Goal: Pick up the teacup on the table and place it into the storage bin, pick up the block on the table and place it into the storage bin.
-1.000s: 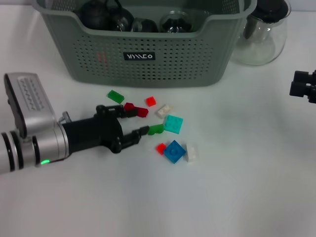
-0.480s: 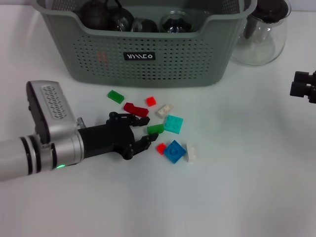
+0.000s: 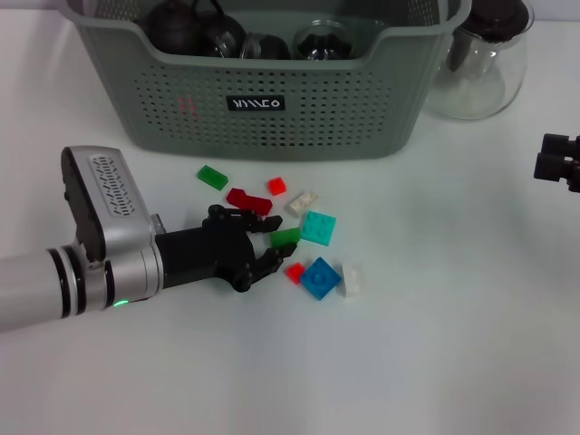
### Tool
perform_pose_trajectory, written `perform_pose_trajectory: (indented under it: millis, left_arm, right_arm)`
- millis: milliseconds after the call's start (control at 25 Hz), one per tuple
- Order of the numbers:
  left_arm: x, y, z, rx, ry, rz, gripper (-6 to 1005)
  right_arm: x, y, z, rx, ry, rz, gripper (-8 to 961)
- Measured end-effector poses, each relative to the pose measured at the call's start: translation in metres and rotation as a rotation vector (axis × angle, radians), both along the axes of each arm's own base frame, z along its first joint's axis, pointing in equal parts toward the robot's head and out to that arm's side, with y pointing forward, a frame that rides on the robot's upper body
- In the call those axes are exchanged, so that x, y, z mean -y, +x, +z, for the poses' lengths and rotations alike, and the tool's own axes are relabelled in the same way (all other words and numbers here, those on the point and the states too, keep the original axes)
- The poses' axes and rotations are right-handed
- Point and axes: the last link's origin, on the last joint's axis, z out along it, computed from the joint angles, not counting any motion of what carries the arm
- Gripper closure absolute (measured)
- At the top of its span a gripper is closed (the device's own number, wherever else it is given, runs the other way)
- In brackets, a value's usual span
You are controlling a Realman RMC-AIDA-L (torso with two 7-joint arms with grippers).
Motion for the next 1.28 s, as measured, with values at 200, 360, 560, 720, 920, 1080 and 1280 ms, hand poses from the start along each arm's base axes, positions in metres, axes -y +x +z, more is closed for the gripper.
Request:
perform_pose_trajectory:
  millis: [200,360,560,720,920,1080,1280]
  left_arm:
    - [-0.002,-0.001,-0.002,-0.015,-0.003,0.014,729]
    - [-0.001,0.000,-0.004,-0.008,-0.010,0.016,775]
    - [0.005,0.004,0.014,0.093,-0.034,0.016,834]
    - [0.008,0.012,0.053,0.223,-0.086,0.008,846]
    - [-0.004,0.047,0.125,0.449,-0.122,-0.053,846]
    - [-0.041,0.098,0.178,0.455,-0.108,-0.074,846]
    - [-0.109,0.152,0.196,0.251,-0.074,0.154,847]
  right_arm:
    - [0.000,0.000,0.000,0.000,-0.002,0.000,442]
    - [-0.001,-0.001,0.000,-0.001,-0.002,0.001,442]
    - [-0.001,-0.001,0.000,-0.001,-0.003,0.000,442]
    - [-0.001,-0.001,0.000,-0.001,-0.003,0.000,441]
    - [-0.002,-0.001,0.000,0.003,-0.001,0.007,441]
    - [-0.002,-0.002,0.000,0.004,-0.002,0.010,441]
    - [-0.002,-0.002,0.000,0.006,-0.001,0.012,441]
